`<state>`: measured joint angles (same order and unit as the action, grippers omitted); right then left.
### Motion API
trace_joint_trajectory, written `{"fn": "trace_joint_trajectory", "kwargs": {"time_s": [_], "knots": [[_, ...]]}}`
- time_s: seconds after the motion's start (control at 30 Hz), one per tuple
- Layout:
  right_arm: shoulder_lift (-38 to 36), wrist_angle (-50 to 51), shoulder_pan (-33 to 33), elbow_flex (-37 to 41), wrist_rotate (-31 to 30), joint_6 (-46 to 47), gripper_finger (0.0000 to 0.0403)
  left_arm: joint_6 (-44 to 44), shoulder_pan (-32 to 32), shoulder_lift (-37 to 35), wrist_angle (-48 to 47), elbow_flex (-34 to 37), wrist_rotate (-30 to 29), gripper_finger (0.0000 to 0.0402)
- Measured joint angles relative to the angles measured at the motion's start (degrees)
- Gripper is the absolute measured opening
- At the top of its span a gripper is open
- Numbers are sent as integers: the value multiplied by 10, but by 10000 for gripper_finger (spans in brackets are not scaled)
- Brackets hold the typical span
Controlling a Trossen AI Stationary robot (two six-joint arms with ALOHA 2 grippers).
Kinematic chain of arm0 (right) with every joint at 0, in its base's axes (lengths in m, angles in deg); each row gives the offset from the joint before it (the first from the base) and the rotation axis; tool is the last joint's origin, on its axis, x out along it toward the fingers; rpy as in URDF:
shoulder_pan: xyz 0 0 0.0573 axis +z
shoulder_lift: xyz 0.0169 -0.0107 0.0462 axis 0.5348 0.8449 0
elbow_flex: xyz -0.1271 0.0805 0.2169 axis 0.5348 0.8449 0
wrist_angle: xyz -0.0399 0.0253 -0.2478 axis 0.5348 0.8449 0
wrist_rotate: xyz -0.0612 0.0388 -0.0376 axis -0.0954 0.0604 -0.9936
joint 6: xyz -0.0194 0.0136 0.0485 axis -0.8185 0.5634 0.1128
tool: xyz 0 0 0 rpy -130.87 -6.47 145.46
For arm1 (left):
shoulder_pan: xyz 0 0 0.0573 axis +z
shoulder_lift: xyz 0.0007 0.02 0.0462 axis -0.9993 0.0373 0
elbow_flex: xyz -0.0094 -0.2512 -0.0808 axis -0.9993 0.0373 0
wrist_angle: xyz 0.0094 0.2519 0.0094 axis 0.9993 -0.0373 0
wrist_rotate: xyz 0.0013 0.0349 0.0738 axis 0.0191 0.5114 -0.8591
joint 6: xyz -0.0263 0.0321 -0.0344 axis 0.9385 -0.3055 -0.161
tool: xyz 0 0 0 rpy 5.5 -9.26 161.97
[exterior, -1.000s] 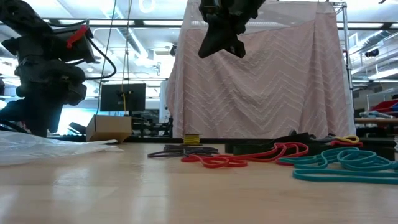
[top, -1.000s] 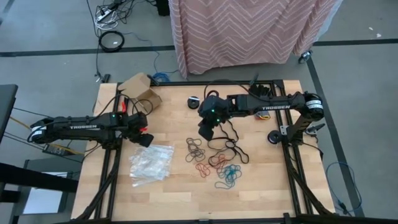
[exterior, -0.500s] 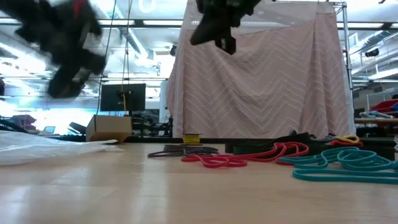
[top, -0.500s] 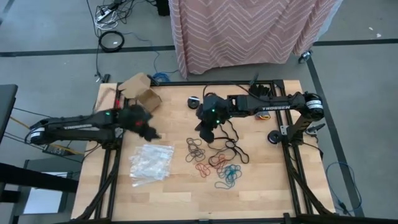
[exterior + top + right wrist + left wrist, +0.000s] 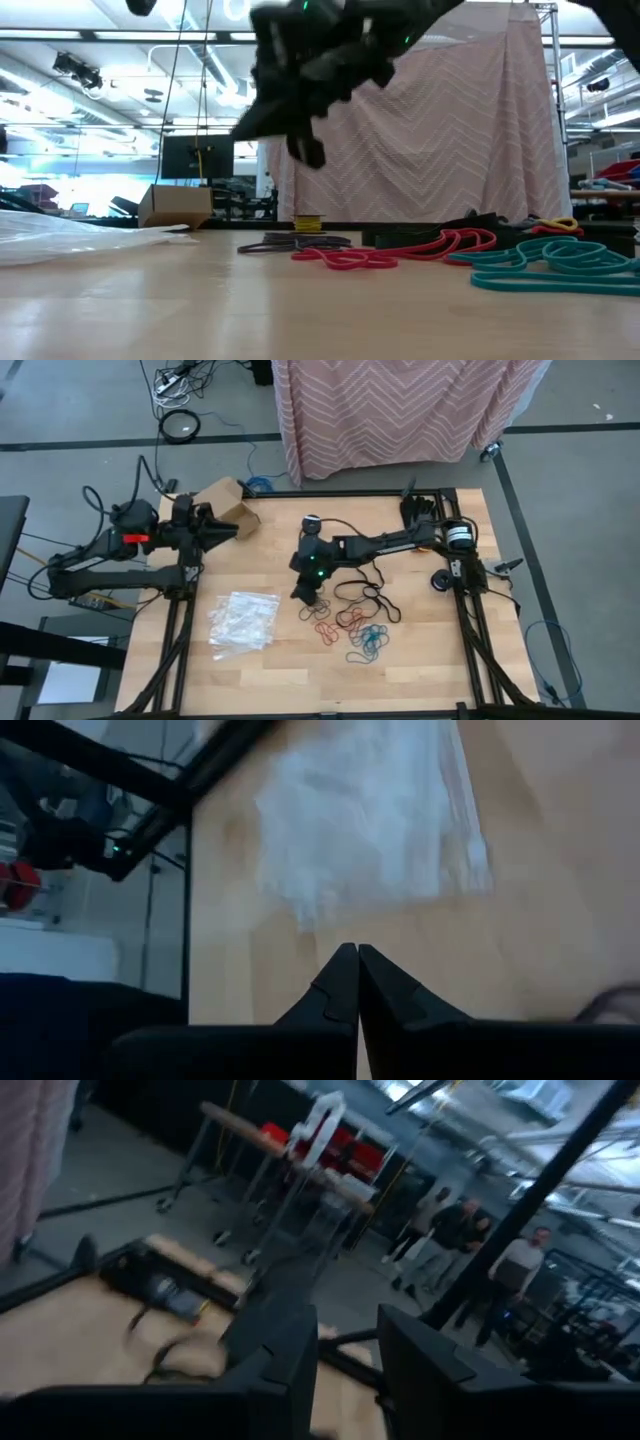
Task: Sort rubber bands
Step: Put the black rubber band into the transparent zip bag
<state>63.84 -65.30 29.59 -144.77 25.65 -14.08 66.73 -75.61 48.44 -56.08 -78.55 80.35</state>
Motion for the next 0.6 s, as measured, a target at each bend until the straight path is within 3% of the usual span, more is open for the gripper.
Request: {"fn": "trace_joint_trajectory", "kwargs": {"time_s": [0.23, 0.3, 0.37, 0.6], "knots": [[67, -92, 0, -7, 27, 86, 10, -13, 0, 39, 10, 0, 30, 115], [75, -81, -1, -8, 21, 90, 15, -13, 0, 52, 16, 1, 45, 115], [66, -2, -7, -5, -4, 68, 20, -12, 0, 59, 22, 1, 62, 115], [-36, 276, -13, -7, -244, -116, 21, -16, 0, 65, 22, 1, 77, 115]]}}
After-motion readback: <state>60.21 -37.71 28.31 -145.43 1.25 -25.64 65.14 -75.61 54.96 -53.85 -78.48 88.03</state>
